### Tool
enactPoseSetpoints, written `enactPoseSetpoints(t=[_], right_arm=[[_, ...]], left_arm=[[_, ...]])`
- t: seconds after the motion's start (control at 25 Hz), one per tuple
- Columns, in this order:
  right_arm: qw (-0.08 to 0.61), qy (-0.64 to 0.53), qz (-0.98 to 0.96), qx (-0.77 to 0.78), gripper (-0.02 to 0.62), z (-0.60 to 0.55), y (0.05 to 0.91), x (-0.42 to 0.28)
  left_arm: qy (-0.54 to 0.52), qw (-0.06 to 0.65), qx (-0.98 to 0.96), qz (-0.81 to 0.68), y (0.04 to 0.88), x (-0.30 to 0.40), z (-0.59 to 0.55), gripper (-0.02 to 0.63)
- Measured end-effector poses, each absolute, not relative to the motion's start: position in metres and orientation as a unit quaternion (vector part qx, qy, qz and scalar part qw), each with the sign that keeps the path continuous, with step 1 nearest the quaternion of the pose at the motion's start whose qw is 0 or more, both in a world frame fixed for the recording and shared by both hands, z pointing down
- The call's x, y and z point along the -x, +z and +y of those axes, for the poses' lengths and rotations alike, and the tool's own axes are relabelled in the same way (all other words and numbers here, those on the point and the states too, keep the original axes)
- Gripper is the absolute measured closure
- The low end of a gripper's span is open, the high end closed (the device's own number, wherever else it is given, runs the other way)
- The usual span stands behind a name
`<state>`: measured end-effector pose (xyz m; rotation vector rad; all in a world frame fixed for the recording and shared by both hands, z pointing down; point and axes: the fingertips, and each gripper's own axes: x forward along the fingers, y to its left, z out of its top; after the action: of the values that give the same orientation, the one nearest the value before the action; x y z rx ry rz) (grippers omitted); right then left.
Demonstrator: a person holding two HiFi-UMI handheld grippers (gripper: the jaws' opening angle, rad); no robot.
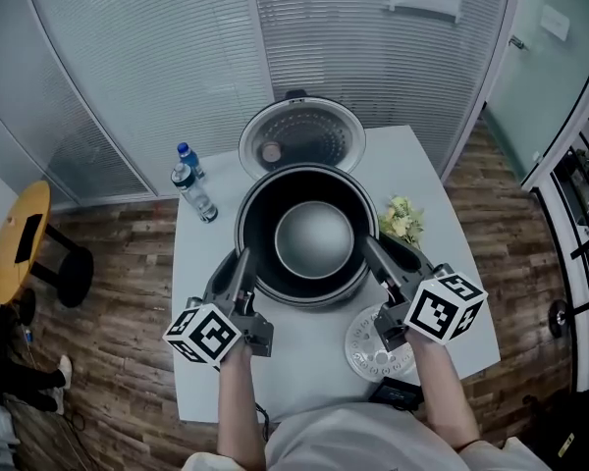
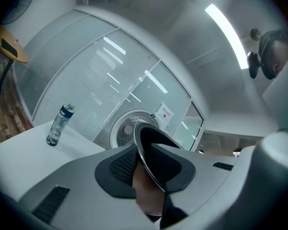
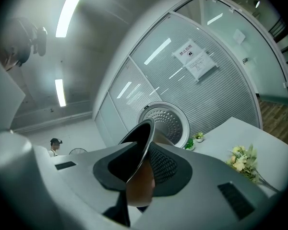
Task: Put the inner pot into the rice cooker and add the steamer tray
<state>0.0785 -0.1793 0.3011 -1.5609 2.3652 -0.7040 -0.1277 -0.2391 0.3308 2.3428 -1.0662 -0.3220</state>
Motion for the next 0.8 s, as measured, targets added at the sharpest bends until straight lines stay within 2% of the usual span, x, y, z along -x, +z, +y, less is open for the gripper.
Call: enactPoseSetpoints(t=[0.8], right_arm=[[0.099,-0.290,0.788,0.535,0.506,-0.208,0.351,-0.094]], left_arm=[[-0.082,0.295,-0.864,-0.399,0.370,0.112,-0.269,0.515]])
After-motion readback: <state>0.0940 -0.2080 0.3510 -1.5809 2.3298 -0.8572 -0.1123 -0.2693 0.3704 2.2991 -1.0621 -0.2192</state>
